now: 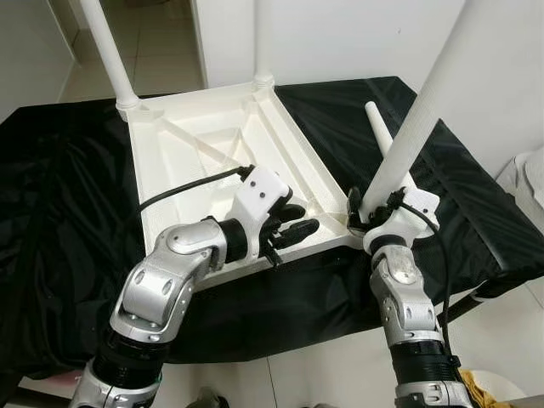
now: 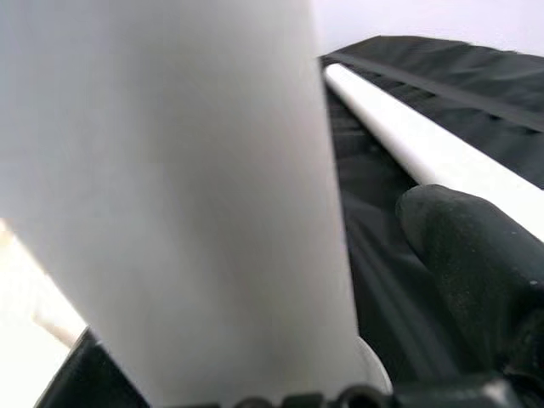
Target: Building children table
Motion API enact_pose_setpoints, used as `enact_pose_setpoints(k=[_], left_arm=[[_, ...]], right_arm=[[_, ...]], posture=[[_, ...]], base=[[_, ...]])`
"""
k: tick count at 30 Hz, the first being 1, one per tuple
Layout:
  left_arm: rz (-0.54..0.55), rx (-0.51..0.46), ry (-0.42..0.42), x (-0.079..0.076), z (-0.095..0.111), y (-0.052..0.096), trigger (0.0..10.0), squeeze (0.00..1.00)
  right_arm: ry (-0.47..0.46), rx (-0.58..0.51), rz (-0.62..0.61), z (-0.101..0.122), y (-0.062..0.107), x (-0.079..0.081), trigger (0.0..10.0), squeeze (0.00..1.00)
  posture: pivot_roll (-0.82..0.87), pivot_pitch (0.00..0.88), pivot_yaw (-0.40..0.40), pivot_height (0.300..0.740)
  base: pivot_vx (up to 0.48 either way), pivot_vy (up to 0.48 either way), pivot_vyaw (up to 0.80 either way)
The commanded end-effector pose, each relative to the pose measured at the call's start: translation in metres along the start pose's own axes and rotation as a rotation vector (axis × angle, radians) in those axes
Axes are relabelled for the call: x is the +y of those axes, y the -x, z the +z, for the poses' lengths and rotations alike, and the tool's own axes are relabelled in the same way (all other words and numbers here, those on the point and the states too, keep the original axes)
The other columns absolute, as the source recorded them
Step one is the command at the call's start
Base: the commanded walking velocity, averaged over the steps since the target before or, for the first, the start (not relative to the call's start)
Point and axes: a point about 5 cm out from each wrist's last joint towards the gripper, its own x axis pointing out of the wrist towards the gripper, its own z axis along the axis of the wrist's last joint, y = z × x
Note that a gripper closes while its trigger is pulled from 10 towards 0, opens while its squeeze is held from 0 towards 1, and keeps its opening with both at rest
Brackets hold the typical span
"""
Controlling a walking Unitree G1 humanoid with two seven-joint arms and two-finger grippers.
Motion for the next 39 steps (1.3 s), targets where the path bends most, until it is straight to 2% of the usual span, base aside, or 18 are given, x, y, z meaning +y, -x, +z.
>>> enact_pose_setpoints(k=[1,7,8,9,10,18,22,39], left_arm=[[0.054,0.014,0.003,-0.003,-0.005,-0.003,10.0,0.0],[0.036,0.02,0.01,-0.011,-0.008,-0.008,10.0,0.0],[0.037,0.014,0.01,-0.011,-0.007,-0.008,10.0,0.0],[0.037,0.014,0.01,-0.011,-0.007,-0.008,10.0,0.0],[0.044,0.007,0.012,-0.011,-0.006,-0.008,10.0,0.0],[0.063,0.006,0.013,-0.01,-0.006,-0.006,10.0,0.0],[0.068,0.001,0.013,-0.01,-0.005,-0.006,10.0,0.0],[0.035,0.005,0.01,-0.016,-0.005,-0.009,10.0,0.0]], right_arm=[[-0.014,0.019,0.04,0.0,-0.005,-0.002,10.0,1.0],[-0.006,0.036,0.142,0.0,-0.009,0.0,10.0,1.0],[-0.006,0.044,0.194,0.0,-0.01,0.003,10.0,0.34],[-0.006,0.044,0.194,0.0,-0.01,0.003,10.0,0.34],[-0.011,0.036,0.245,0.002,-0.012,0.004,10.0,0.0],[-0.025,0.026,0.386,0.007,-0.015,0.007,10.0,0.0],[-0.01,0.007,0.455,0.011,-0.015,0.002,10.0,0.0],[0.038,0.013,0.571,0.015,-0.012,-0.02,10.0,0.0]], posture=[[-0.05,0.064,-0.009,0.74],[-0.04,0.07,-0.02,0.74],[-0.03,0.071,-0.025,0.74],[-0.03,0.071,-0.025,0.74],[-0.03,0.073,-0.027,0.74],[-0.03,0.073,-0.036,0.74],[-0.03,0.073,-0.035,0.74],[-0.04,0.073,-0.02,0.74]], base=[[0.0,0.0,0.0],[0.0,0.0,0.0],[0.0,0.0,0.0],[0.0,0.0,0.0],[0.0,0.0,0.0],[0.0,0.0,0.0],[0.0,0.0,0.0],[0.0,0.0,0.0]])
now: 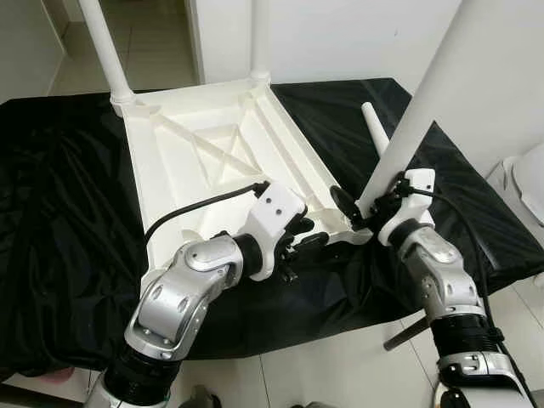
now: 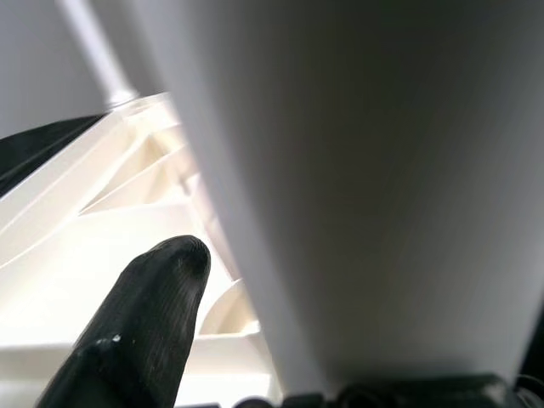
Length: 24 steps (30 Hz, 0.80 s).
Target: Building children table
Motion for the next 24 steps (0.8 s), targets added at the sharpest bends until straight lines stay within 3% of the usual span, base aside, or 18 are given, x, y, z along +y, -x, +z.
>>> enact_pose_setpoints(k=[1,12,24], left_arm=[[-0.004,0.001,-0.003,-0.003,0.001,0.0,10.0,0.0],[-0.032,0.061,0.056,-0.007,-0.01,-0.004,10.0,0.0],[-0.015,0.078,0.056,-0.007,-0.013,-0.004,10.0,0.0]], right_arm=[[-0.014,0.0,0.019,-0.001,0.004,-0.004,10.0,0.0],[-0.001,0.046,0.129,-0.002,0.011,-0.011,10.0,0.0],[0.019,0.08,0.168,-0.005,0.013,-0.019,10.0,0.0]], posture=[[-0.04,0.072,-0.017,0.74],[-0.04,0.072,-0.003,0.74],[-0.04,0.075,-0.004,0.74]], base=[[0.0,0.0,0.0],[0.0,0.0,0.0],[0.0,0.0,0.0]])
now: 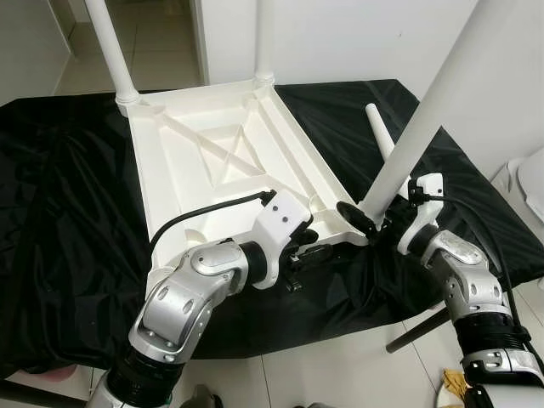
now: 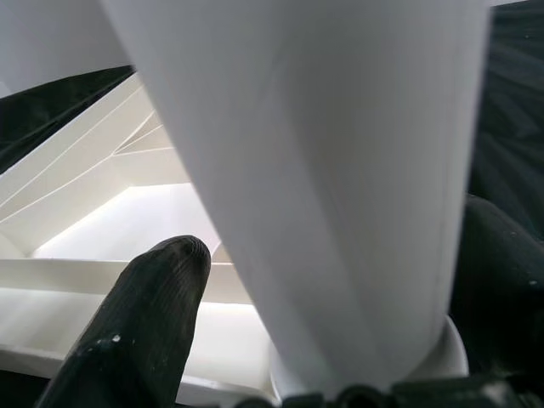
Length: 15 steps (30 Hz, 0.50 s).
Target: Building children table
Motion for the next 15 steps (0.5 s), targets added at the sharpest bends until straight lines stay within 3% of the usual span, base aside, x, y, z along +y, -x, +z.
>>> enact_pose_setpoints(k=[1,3,4,5,6,13,14,15], left_arm=[[0.025,0.023,0.015,-0.0002,-0.0051,-0.0001,10.0,0.0],[0.025,0.023,0.015,-0.0002,-0.0051,-0.0001,10.0,0.0],[0.025,0.024,0.016,-0.0003,-0.0049,0.0001,10.0,0.0],[0.026,0.024,0.017,-0.0001,-0.0048,0.0005,10.0,0.0],[0.027,0.025,0.017,0.0,-0.0048,0.0008,10.0,0.0],[0.029,0.027,0.018,0.0004,-0.0045,0.001,10.0,0.0],[0.03,0.026,0.017,0.0006,-0.0043,0.001,10.0,0.0],[0.03,0.026,0.017,0.0006,-0.0043,0.001,10.0,0.0]], right_arm=[[0.018,-0.007,0.006,0.0039,-0.0006,-0.0031,10.0,0.0],[0.018,-0.007,0.006,0.0039,-0.0006,-0.0031,10.0,0.0],[0.02,-0.008,0.006,0.0041,-0.0008,-0.0041,6.4,0.0],[0.023,-0.011,0.001,0.005,-0.0013,-0.0054,6.2,0.0],[0.025,-0.015,0.002,0.0063,-0.0019,-0.0064,8.8,0.0],[0.035,-0.028,0.003,0.0102,-0.0036,-0.0082,8.4,0.0],[0.038,-0.029,0.004,0.0108,-0.0041,-0.0086,5.2,0.0],[0.038,-0.029,0.004,0.0108,-0.0041,-0.0086,5.2,0.0]], posture=[[-0.04,0.076,-0.003,0.74],[-0.04,0.076,-0.003,0.74],[-0.04,0.077,-0.004,0.74],[-0.03,0.078,-0.003,0.74],[-0.03,0.077,-0.003,0.74],[-0.04,0.076,-0.002,0.74],[-0.04,0.077,-0.002,0.74],[-0.04,0.077,-0.002,0.74]], base=[[0.0,0.0,0.0],[0.0,0.0,0.0],[0.0,0.0,0.0],[0.0,0.0,0.0],[0.0,0.0,0.0],[0.0,0.0,0.0],[0.0,0.0,0.0],[0.0,0.0,0.0]])
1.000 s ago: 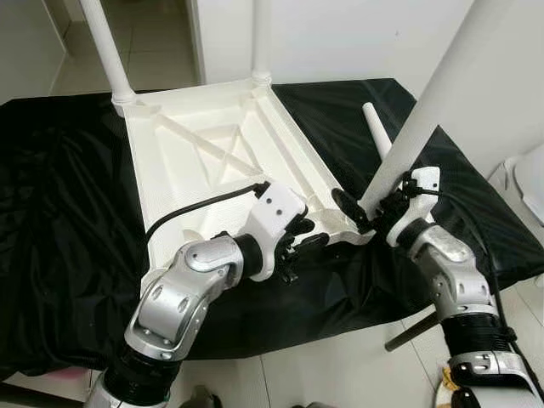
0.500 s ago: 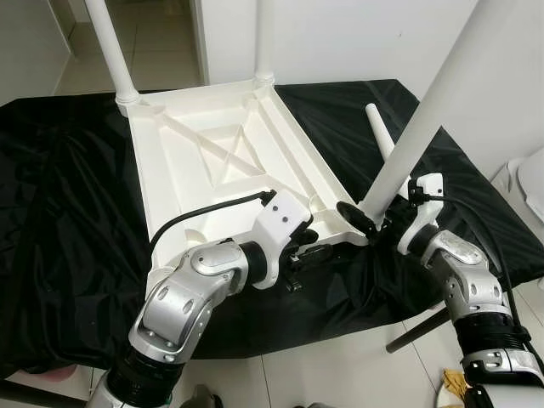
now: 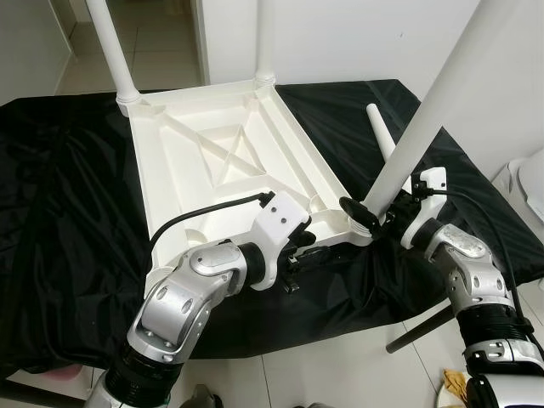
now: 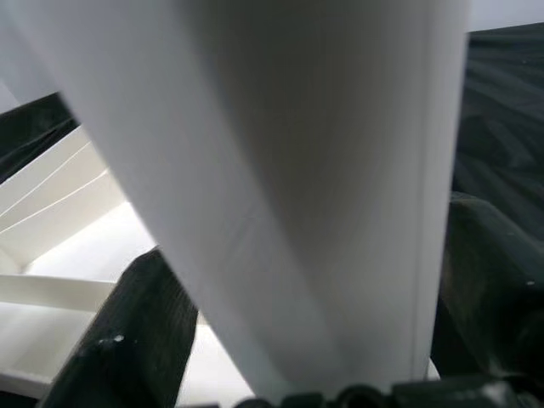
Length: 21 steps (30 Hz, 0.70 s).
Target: Building children table
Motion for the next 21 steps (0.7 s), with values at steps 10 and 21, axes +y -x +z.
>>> enact_pose_setpoints(k=[10,21], left_arm=[[0.041,0.008,0.004,0.0019,-0.0006,0.0013,10.0,0.0],[0.049,0.003,0.002,0.0034,0.0005,0.0021,10.0,0.0]], right_arm=[[0.011,0.013,0.005,-0.0009,0.0022,-0.0072,0.0,0.0],[0.017,0.029,-0.047,-0.0054,0.0025,-0.0061,10.0,0.0]], posture=[[-0.04,0.08,-0.004,0.74],[-0.04,0.079,-0.008,0.74]], base=[[0.0,0.0,0.0],[0.0,0.0,0.0]])
